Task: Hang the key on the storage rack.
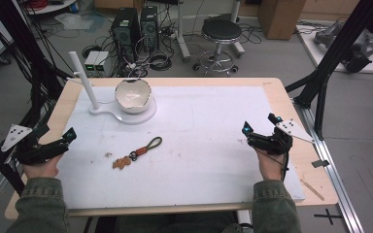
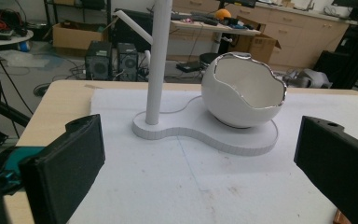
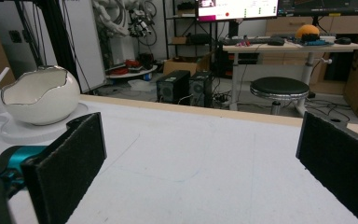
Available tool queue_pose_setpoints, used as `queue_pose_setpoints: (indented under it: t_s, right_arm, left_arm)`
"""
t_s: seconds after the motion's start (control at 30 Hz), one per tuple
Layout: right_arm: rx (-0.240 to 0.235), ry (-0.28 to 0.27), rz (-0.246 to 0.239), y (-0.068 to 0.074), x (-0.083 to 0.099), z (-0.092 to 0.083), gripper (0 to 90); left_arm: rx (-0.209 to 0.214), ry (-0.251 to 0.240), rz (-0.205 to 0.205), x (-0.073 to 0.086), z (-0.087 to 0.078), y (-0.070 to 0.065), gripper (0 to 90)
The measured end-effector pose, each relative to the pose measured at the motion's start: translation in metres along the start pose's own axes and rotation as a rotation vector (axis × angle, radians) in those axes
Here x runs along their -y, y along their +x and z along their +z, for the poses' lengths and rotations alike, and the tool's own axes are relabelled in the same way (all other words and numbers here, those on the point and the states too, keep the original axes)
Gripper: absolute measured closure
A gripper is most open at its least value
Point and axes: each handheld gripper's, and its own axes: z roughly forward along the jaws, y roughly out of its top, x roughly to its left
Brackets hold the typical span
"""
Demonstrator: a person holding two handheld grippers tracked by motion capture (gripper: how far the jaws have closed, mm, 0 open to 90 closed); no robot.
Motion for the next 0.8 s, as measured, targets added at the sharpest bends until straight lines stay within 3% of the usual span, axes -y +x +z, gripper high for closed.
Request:
queue_pose_setpoints:
  t_s: [0.33,0.5,0.6,0.8]
  right_arm:
    - [0.003,-0.008,0.004,-0.0010,0.0006,-0.0009,0.5]
    - [0.020,-0.002,0.046,-0.0039,0.0025,-0.0009,0.5]
    - [0.019,0.001,0.044,-0.0053,0.0033,-0.0004,0.5]
    - [0.013,0.000,0.037,-0.0052,0.0033,-0.0007,0.5]
  left_arm:
    - [0.024,-0.013,-0.035,-0.0008,0.0002,0.0002,2.2]
    - [0.029,-0.003,-0.035,0.0000,0.0013,-0.0004,2.2]
    - [0.038,-0.003,-0.043,-0.0001,0.0032,-0.0011,2.2]
    - [0.035,0.028,-0.012,-0.0041,0.0081,0.0011,2.2]
